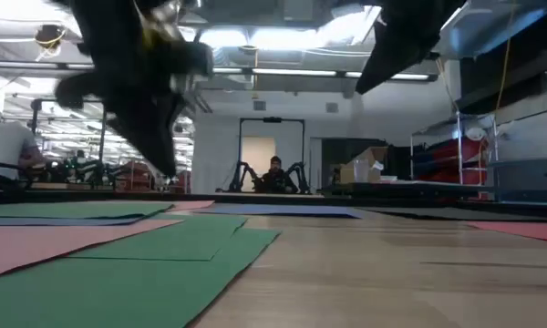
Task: Organize paper
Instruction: Stack the blue paper on top of the other blue papers on the table
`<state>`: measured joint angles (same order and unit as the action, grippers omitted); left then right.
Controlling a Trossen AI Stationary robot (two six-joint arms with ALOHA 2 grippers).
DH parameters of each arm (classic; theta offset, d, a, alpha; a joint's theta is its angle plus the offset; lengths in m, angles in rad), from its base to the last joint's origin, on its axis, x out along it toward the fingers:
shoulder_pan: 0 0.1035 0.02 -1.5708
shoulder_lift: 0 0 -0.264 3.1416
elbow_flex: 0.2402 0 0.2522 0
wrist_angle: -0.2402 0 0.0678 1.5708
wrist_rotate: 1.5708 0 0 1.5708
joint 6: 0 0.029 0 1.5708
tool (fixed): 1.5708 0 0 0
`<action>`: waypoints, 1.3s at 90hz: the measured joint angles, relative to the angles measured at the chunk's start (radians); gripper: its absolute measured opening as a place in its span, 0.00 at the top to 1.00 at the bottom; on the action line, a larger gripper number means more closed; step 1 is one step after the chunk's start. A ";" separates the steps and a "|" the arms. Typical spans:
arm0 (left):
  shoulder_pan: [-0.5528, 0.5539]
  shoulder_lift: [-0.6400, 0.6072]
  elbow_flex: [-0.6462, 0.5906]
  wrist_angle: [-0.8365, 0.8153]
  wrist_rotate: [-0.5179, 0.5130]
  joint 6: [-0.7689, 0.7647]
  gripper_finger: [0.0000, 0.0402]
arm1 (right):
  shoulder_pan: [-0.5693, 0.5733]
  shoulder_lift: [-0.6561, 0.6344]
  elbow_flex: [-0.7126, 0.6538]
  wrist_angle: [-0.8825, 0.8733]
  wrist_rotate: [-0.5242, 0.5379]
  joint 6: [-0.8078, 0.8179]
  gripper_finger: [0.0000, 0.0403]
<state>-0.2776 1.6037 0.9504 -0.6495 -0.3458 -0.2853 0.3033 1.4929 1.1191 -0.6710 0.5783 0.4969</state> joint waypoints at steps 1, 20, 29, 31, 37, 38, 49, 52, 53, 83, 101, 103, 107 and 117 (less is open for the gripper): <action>0.005 0.000 0.000 -0.016 0.000 -0.003 1.00 | 0.000 0.000 0.000 0.000 0.004 0.000 1.00; 0.058 0.000 -0.029 -0.155 0.068 -0.102 1.00 | -0.002 0.000 0.000 0.023 0.030 -0.039 1.00; 0.053 0.000 -0.080 -0.088 0.151 -0.101 1.00 | -0.002 0.000 0.000 0.023 0.031 -0.060 1.00; 0.050 0.000 -0.092 -0.071 0.167 -0.103 1.00 | -0.002 0.000 0.000 0.023 0.032 -0.062 1.00; 0.040 -0.001 -0.122 -0.038 0.197 -0.118 1.00 | -0.002 0.000 0.000 0.022 0.032 -0.074 1.00; 0.038 -0.002 -0.125 -0.032 0.201 -0.121 1.00 | -0.002 0.000 0.000 0.022 0.032 -0.078 1.00; 0.008 -0.005 -0.145 -0.010 0.220 -0.164 1.00 | -0.002 0.001 0.000 0.022 0.026 -0.084 1.00; -0.005 -0.005 -0.145 -0.010 0.219 -0.177 1.00 | -0.002 0.001 0.000 0.022 0.021 -0.086 1.00; -0.011 -0.005 -0.145 -0.009 0.220 -0.181 1.00 | -0.002 0.001 0.000 0.022 0.020 -0.086 1.00; -0.108 -0.003 -0.138 0.037 0.246 -0.250 1.00 | -0.084 0.050 -0.001 0.246 -0.021 -0.201 1.00; -0.129 -0.002 -0.138 0.050 0.244 -0.268 1.00 | -0.292 0.184 0.000 0.607 -0.312 -0.358 1.00; -0.129 -0.002 -0.138 0.050 0.243 -0.268 1.00 | -0.316 0.198 0.000 0.636 -0.342 -0.363 1.00; -0.130 -0.002 -0.139 0.051 0.240 -0.268 1.00 | -0.362 0.234 0.000 0.670 -0.393 -0.365 1.00; -0.130 -0.002 -0.139 0.054 0.239 -0.265 1.00 | -0.451 0.334 0.032 0.723 -0.499 -0.362 1.00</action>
<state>-0.4072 1.6016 0.8110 -0.5952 -0.1063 -0.5507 -0.1482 1.8270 1.1510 0.0524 0.0797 0.1348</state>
